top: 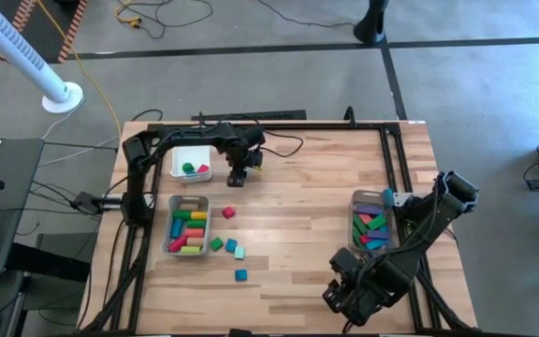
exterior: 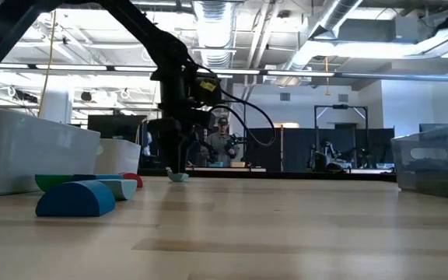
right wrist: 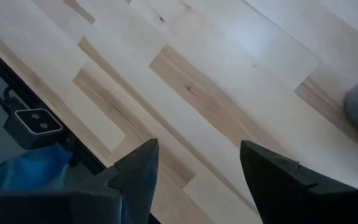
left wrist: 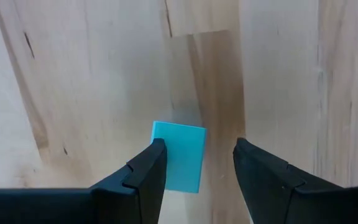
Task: Sort blocks by size
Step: Put the light blue semicircular block into the white bin
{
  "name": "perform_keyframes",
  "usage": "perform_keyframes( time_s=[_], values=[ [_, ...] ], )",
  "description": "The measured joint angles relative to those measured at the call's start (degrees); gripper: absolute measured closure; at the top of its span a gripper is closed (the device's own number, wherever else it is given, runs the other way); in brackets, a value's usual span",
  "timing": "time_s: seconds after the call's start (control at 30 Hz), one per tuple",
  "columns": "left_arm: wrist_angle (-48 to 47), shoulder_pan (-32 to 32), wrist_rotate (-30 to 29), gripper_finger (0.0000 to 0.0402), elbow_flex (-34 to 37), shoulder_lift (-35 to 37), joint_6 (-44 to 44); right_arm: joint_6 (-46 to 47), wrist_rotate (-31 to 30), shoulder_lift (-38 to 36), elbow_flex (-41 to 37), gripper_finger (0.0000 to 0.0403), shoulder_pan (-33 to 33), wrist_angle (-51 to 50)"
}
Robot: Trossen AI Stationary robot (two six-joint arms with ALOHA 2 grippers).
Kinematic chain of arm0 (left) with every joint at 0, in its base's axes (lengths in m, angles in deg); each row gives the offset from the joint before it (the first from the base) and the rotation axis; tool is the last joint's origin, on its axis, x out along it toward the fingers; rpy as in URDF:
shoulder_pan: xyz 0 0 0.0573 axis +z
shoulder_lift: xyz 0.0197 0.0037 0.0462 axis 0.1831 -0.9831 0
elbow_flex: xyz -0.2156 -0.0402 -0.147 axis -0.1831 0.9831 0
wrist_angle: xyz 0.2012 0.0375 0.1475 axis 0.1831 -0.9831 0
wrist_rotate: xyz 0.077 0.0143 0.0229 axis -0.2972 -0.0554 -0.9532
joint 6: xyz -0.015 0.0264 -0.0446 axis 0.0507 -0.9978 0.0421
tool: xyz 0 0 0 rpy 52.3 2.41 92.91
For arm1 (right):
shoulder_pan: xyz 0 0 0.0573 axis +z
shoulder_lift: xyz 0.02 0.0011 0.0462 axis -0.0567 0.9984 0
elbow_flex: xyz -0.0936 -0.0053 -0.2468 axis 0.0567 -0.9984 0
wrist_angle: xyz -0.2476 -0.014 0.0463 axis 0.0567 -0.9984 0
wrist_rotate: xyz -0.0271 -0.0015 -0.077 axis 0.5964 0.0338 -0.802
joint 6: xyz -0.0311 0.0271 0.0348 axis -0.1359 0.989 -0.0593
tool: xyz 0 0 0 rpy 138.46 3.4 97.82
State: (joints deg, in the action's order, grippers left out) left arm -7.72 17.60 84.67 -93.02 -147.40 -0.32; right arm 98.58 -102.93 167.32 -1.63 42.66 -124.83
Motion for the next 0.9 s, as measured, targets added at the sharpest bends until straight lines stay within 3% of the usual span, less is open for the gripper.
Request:
perform_keyframes(
  time_s=[0.23,0.57,0.8,0.9],
  values=[
    [-0.11,-0.05,0.11,0.0214,-0.06,-0.02,2.58,0.00,0.00,0.00,0.00,0.0148,-0.22,0.00],
    [-5.31,-0.27,3.39,0.0159,-4.40,-0.24,2.96,0.02,0.01,0.02,0.00,0.0148,-0.15,0.06],
    [-5.88,-0.07,2.19,0.0152,-4.06,-0.22,-0.02,0.45,0.01,0.02,0.00,0.0148,-0.15,0.12],
    [-5.42,0.14,-0.85,0.0152,-4.03,-0.73,-0.15,0.81,0.01,0.02,0.00,0.0148,0.09,0.27]
  ],
)
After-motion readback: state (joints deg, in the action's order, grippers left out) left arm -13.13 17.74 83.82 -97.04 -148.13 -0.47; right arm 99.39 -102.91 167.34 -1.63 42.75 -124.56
